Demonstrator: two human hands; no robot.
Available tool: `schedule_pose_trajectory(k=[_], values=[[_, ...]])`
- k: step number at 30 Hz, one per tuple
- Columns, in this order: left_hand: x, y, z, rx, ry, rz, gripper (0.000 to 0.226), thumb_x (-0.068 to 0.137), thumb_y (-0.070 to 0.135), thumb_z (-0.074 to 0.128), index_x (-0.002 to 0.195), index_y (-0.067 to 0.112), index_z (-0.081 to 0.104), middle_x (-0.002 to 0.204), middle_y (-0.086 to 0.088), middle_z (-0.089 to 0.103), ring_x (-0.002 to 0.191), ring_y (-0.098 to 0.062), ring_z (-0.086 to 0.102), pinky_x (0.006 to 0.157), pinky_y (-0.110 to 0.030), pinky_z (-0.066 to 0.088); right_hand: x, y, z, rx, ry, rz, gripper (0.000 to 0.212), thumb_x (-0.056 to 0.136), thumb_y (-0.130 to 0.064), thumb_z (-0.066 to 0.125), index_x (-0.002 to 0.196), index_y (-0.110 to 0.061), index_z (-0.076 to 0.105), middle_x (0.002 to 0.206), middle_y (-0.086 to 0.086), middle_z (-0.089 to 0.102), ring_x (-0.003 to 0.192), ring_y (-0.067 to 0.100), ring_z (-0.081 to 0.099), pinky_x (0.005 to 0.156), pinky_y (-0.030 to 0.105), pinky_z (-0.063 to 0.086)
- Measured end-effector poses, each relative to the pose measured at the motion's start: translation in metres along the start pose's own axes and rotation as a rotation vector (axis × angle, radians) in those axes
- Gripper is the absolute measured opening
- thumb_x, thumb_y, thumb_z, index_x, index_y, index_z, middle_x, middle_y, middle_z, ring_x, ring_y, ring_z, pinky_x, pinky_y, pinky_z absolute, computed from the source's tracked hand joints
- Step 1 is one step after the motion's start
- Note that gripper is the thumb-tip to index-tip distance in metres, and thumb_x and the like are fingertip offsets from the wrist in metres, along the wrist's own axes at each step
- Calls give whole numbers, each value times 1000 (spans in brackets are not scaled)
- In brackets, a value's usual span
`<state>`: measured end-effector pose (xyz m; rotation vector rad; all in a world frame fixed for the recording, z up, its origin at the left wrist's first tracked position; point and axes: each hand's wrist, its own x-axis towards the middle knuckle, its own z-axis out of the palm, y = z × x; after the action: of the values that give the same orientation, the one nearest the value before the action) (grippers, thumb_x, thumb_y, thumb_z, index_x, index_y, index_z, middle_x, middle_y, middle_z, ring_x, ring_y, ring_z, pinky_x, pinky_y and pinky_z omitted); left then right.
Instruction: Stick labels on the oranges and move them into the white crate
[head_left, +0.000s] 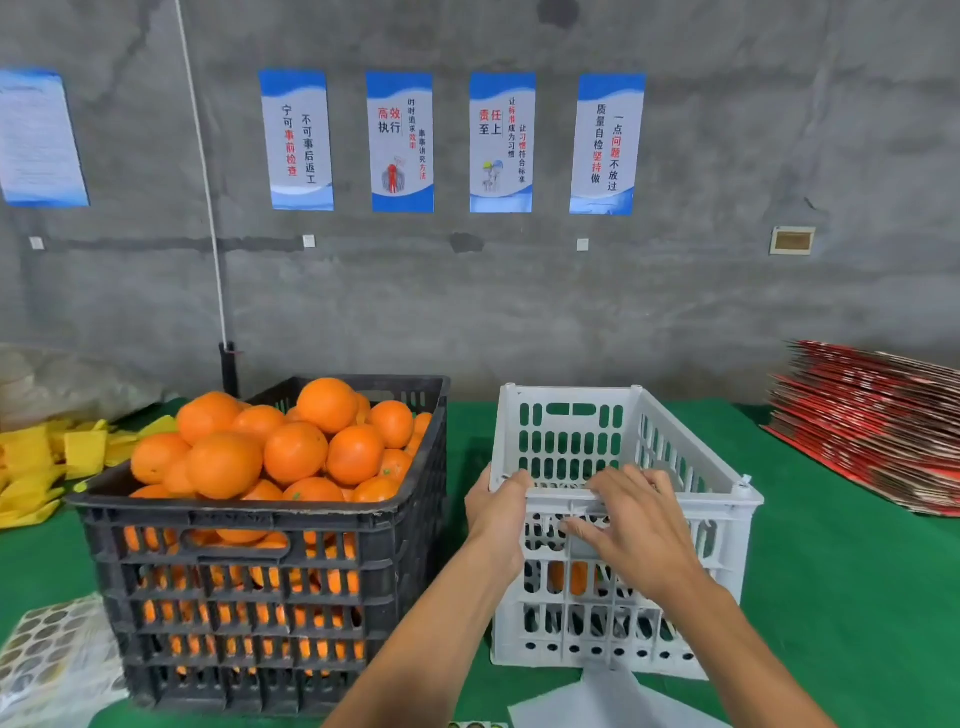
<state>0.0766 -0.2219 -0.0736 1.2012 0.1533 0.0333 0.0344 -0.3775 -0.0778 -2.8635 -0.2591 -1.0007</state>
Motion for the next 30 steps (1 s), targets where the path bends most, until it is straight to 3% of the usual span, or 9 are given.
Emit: schedule_pose_trajectory(k=[3,7,10,12,15,18,21,25,30], values=[[0,4,-2,-1,-49,-19,32,97,7,62,126,17,68,108,-3,74,99,-19,69,83,-35,58,-1,3,2,-17,27,-9,45,89,-69,55,107,-28,63,92,-16,57,86,9,46,84,29,24],[-1,7,-18,182,-155,61,29,97,21,67,125,19,69,116,-4,74,111,-24,69,100,-43,55,-1,-10,-1,-39,19,-5,43,90,-61,62,114,-26,65,102,-12,66,96,12,55,92,31,31],[-7,-2,-42,487,-181,312,21,100,46,63,111,28,66,99,16,69,96,-7,65,75,-20,49,-6,-29,3,-46,64,-100,45,90,-50,68,126,-22,64,117,-6,68,110,16,60,107,36,33],[-15,-11,-61,639,-174,441,22,103,42,59,121,30,61,111,23,63,106,-2,60,84,-17,48,-13,-48,6,-22,160,-201,39,90,-37,73,123,-18,66,122,-2,67,114,19,61,110,39,36],[-34,-32,-102,820,-247,561,39,107,22,52,147,22,53,138,11,56,126,-1,52,106,-17,43,-44,-81,25,131,214,-357,19,91,-18,70,109,-12,69,112,1,67,104,20,60,96,35,46],[-54,-55,-148,1012,-295,536,39,108,12,45,143,22,57,139,8,59,127,-3,55,107,-19,45,-93,-105,55,408,-98,-276,14,97,-22,65,105,-13,72,105,-2,68,99,18,62,88,36,52],[-68,-80,-186,1231,-291,466,37,107,14,41,132,19,68,131,5,67,120,-9,60,104,-21,45,-133,-110,81,643,-480,-70,38,98,-47,60,129,-26,69,128,-19,61,119,-1,54,107,29,44],[-85,-111,-212,1240,-275,498,33,106,19,44,122,18,73,119,7,70,107,-4,59,91,-7,40,-150,-102,94,745,-610,60,81,83,-76,60,146,-26,55,148,-32,39,137,-13,34,116,13,28],[-86,-122,-217,1202,-257,558,29,105,21,49,119,20,74,119,14,68,111,1,54,97,-3,34,-151,-99,103,744,-605,88,51,92,-56,68,131,-24,70,138,-29,51,125,-18,43,97,-3,29]])
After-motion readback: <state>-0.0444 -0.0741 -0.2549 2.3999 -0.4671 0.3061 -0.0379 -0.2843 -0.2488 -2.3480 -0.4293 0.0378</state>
